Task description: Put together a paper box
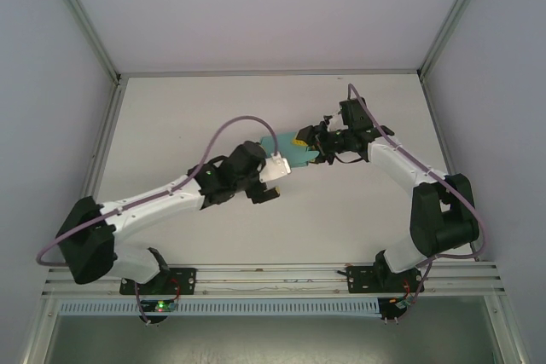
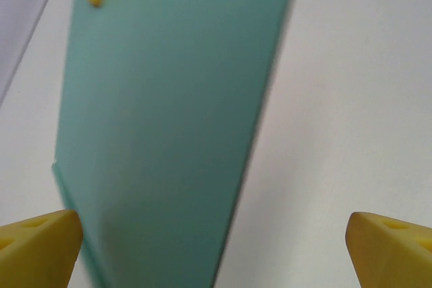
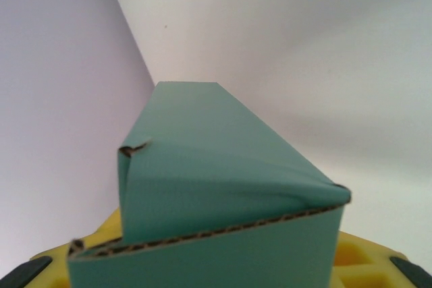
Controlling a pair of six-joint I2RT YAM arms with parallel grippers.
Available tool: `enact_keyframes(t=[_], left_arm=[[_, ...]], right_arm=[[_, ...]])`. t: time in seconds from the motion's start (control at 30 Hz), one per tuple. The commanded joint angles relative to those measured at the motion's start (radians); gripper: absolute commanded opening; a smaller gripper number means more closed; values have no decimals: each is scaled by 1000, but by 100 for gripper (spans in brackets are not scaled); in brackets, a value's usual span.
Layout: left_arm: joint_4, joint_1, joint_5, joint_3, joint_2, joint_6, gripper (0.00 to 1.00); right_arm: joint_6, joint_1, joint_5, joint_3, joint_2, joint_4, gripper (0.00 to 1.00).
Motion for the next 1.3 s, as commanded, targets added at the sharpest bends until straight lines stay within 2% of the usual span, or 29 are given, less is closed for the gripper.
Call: enact_keyframes(t=[0.0, 0.07, 0.1, 0.2, 0.33, 0.47, 0.6, 0.73, 0.77, 0.8, 0.83, 0.97, 1.07, 1.13, 1.27], left_arm=[[12, -36, -224, 19, 49, 137, 100], [64, -36, -277, 12, 59, 152, 100], [59, -36, -265, 14, 56, 150, 98], [65, -37, -205, 8, 30, 140, 87], [164, -36, -216, -45, 3, 170, 66], [147, -34, -209, -40, 3, 178, 56], [131, -29, -175, -33, -11, 170, 42], [72, -16, -129, -17, -37, 151, 38], [54, -13, -125, -12, -40, 144, 37], [17, -13, -125, -1, -40, 135, 37], [-32, -10, -119, 12, -40, 121, 38], [-253, 23, -13, 88, -28, 52, 37], [-427, 49, 91, 157, 9, 20, 37], [-526, 57, 117, 204, 46, 10, 38], [-658, 68, 127, 273, 145, -16, 38]], right_arm=[[103, -2, -90, 13, -2, -8, 40], [102, -4, -110, 15, -3, -27, 40], [94, -5, -113, 18, -5, -51, 40], [82, -8, -125, 19, -2, -114, 41], [84, -9, -149, -7, -6, -114, 42], [89, -9, -160, -6, -16, -114, 43], [75, -9, -160, -14, -28, -121, 51], [26, -15, -116, -15, -50, -148, 59], [4, -21, -87, -18, -64, -152, 65], [-29, -33, -44, -24, -87, -153, 78], [-68, -51, -2, -31, -116, -145, 98], [-307, -188, 233, -94, -272, -11, 99], [-691, -222, 358, -123, -358, 66, 98], [-894, -198, 350, -112, -373, 32, 99], [-1067, -145, 303, -50, -343, -34, 98]])
